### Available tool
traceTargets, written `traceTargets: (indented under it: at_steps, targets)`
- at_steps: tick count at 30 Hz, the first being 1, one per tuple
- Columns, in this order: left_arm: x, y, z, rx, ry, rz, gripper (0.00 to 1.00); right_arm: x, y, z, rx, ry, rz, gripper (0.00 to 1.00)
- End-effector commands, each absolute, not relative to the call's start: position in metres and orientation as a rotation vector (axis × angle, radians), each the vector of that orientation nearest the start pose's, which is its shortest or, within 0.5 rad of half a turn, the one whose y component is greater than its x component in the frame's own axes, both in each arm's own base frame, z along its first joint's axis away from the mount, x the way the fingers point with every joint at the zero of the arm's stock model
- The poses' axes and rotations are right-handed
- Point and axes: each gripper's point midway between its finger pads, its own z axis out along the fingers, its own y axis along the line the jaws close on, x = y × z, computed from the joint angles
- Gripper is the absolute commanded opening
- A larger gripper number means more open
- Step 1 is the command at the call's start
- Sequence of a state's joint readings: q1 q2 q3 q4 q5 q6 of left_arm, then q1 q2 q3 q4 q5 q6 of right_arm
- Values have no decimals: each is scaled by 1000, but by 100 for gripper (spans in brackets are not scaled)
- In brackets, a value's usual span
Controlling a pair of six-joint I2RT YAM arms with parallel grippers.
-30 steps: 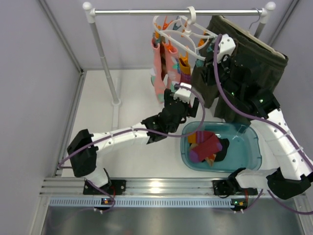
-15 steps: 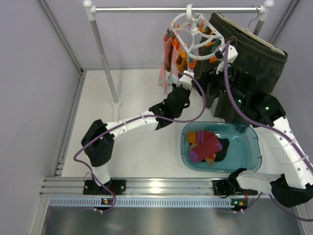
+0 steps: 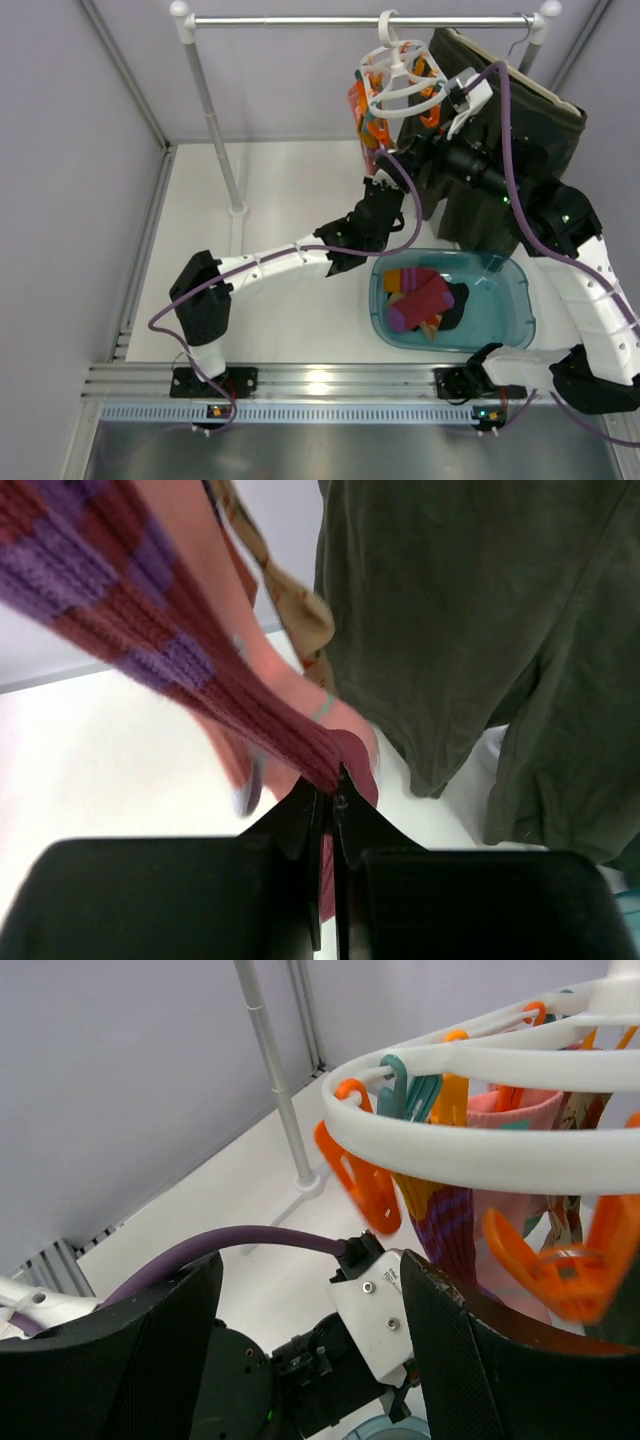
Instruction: Remove the socks clipped to the hanger
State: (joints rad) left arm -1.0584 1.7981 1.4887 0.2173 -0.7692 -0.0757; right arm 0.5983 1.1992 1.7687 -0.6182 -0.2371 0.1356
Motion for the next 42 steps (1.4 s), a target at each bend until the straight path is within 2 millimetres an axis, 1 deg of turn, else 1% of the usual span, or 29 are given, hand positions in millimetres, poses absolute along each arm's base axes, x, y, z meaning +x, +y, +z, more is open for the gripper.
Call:
traceTargets:
  at_steps: [1,2,3,4,5,6,7,8,10,11,12,13,14,16,17,18,22,26,29,31,32,33,34,35,37,38,39,41,42]
  targets:
    - [362,-409,296,253,1613,-206,0,244,240,491,-582,1561,815,70]
    - [362,-413,293,275,1614,-215,0,244,241,492,-582,1543,821,70]
    - [360,-417,292,303,1611,-232,0,244,242,484,-588,1553,823,70]
    - [359,-422,290,337,1611,-247,0,239,236,488,-578,1533,818,71]
    - [359,-425,287,349,1612,-249,0,241,235,475,-567,1558,804,71]
    - [359,-425,285,356,1616,-246,0,236,226,480,-543,1530,787,73]
    - [358,-425,282,363,1618,-248,0,240,217,476,-501,1536,745,76]
    - [358,-423,284,361,1617,-250,2,246,213,459,-474,1562,715,79]
    - [355,-422,275,375,1636,-293,5,243,195,454,-402,1553,663,82]
    - [355,-421,273,373,1644,-314,6,245,193,436,-397,1583,646,83]
    - [361,-415,271,368,1652,-331,6,241,187,436,-377,1571,640,84]
    - [361,-412,275,351,1654,-368,5,245,177,431,-326,1580,594,84]
    - [359,-412,270,376,1665,-398,3,247,173,413,-309,1611,567,85]
    - [363,-403,270,367,1672,-413,2,246,154,414,-228,1576,526,87]
    - [363,-401,271,376,1670,-424,1,247,151,403,-214,1591,517,88]
    - [364,-400,270,375,1672,-424,0,243,144,405,-184,1573,521,89]
    - [369,-393,264,368,1690,-439,0,246,138,400,-144,1582,519,91]
    - [375,-381,261,338,1714,-479,0,261,141,378,-151,1642,475,91]
    - [378,-369,270,298,1718,-515,0,279,150,342,-202,1722,427,93]
    - [375,-367,280,284,1717,-537,0,290,157,333,-210,1703,431,93]
    - [374,-366,282,277,1723,-543,0,292,163,310,-238,1721,441,92]
    - [373,-365,287,264,1722,-548,0,297,173,326,-253,1610,498,89]
    - [372,-363,291,240,1733,-556,0,292,189,322,-311,1575,578,89]
    - [371,-361,295,225,1733,-560,0,291,197,301,-345,1582,610,89]
    - [370,-359,302,193,1736,-574,0,292,216,297,-410,1554,690,89]
    - [370,-359,305,187,1743,-575,0,297,220,295,-416,1562,689,88]
    - [370,-359,307,170,1746,-585,0,304,226,284,-437,1588,673,87]
    - [369,-358,306,160,1767,-579,0,315,229,286,-429,1556,643,87]
    - [370,-358,310,149,1766,-584,0,322,231,278,-427,1567,623,87]
